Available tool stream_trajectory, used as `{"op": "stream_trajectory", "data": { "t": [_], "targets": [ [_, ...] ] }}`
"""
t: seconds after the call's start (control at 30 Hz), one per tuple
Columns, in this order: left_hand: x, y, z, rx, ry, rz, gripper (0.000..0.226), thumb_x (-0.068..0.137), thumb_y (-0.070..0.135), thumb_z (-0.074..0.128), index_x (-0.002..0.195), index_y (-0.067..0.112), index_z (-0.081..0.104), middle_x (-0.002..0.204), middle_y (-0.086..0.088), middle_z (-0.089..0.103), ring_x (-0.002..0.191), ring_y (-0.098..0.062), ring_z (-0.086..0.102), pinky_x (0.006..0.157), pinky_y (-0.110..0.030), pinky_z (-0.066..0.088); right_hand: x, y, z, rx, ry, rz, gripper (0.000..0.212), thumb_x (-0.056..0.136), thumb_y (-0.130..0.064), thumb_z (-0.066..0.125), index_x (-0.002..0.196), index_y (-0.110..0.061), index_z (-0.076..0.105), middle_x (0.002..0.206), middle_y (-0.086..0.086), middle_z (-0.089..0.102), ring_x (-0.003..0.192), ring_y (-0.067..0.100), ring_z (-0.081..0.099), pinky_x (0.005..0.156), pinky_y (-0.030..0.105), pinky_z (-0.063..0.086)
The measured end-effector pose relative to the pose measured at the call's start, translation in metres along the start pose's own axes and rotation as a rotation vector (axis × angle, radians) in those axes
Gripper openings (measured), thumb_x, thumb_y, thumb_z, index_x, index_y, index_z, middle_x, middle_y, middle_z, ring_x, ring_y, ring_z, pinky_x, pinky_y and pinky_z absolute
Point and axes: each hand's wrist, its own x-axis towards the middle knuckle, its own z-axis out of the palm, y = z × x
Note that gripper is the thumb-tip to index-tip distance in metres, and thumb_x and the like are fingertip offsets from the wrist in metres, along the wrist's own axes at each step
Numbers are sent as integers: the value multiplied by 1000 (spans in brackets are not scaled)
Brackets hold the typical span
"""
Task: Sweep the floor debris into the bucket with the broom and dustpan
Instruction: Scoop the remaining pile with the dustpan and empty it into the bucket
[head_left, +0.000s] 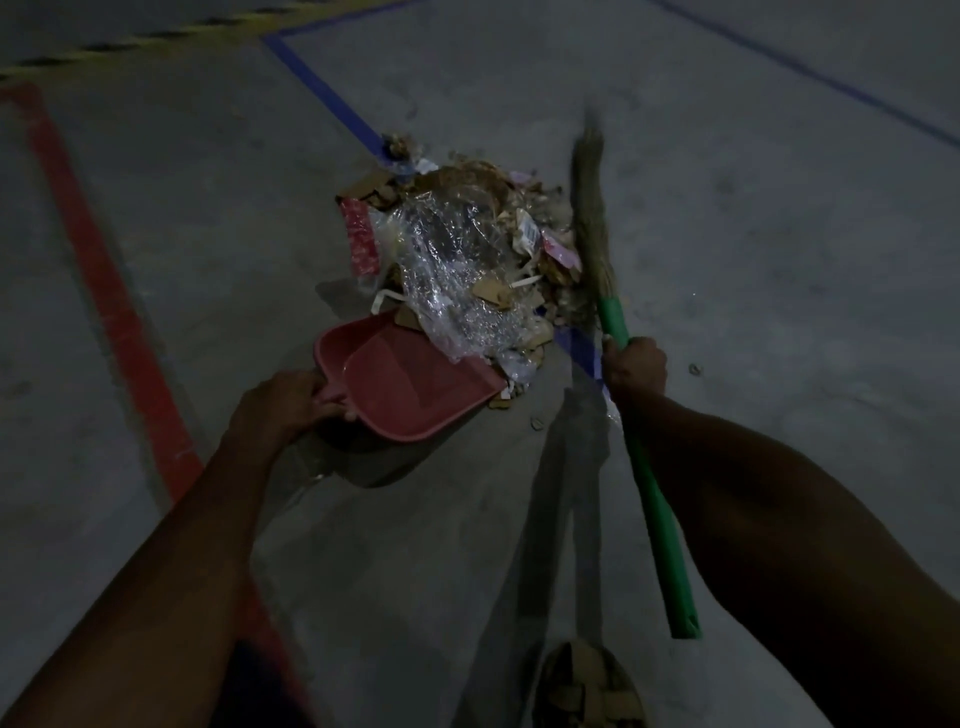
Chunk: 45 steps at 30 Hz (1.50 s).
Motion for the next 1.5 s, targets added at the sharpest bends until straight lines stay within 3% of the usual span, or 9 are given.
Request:
{"op": "stream_trajectory", "data": {
  "t": [0.3,0.43,0.57,0.67,0.83,1.0,1.27,1.37,1.5],
  "targets": [
    [13,11,1,-13,69,12,62,70,69,72,101,16,71,107,-19,69,99,-37,65,73,-37,45,-4,33,12,-95,-106,-117,38,100,-39,58,87,-5,67,62,1,50,53,11,46,47,24,27],
    [17,20,3,-44,72,28,74,58,79,54,95,18,71,100,-17,71,93,-35,67,70,-37,47,-7,39,12,-83,-156,-194,41,98,-43,60,68,-15,61,57,1,51,57,25,57,55,29,38],
    [25,29,6,-16,82,15,59,70,72,66,96,20,72,101,-13,71,91,-32,67,69,-35,47,-20,46,20,-69,-190,-267,48,96,-44,63,56,-23,48,61,16,61,58,36,63,58,48,53],
    [30,35,11,2,103,-1,52,74,67,70,98,20,72,102,-13,70,92,-32,67,73,-35,47,-33,51,22,-68,-274,-313,44,97,-41,62,60,-18,55,63,21,64,54,33,62,58,47,54],
    [32,43,14,-18,106,-32,49,74,63,73,99,21,74,99,-13,71,92,-32,67,73,-35,46,-54,59,16,15,-414,-314,27,99,-35,61,78,-19,67,63,0,61,45,0,59,42,14,43],
    [38,42,20,-165,118,2,43,68,48,85,79,8,72,73,-18,65,74,-35,67,60,-32,40,-68,70,10,15,-438,-346,29,98,-38,62,103,-12,74,71,4,68,48,4,60,45,18,47],
    [23,46,20,-235,101,-59,54,71,54,81,101,10,74,95,-22,71,89,-35,68,69,-36,47,-82,78,-4,49,-382,-395,30,98,-34,63,111,-9,73,73,-3,67,53,0,61,51,12,44],
    [22,48,13,-230,111,-90,57,67,56,82,100,10,72,96,-24,70,89,-37,68,73,-40,52,-87,81,-3,-3,-421,-434,33,98,-37,61,115,-11,72,76,-2,69,58,6,63,57,20,50],
    [17,55,3,-214,145,-100,59,66,59,81,99,11,71,100,-21,69,93,-38,67,77,-41,54,-93,75,-1,12,-409,-442,31,98,-37,61,113,-12,72,72,-2,67,53,2,59,51,13,43]
  ]
}}
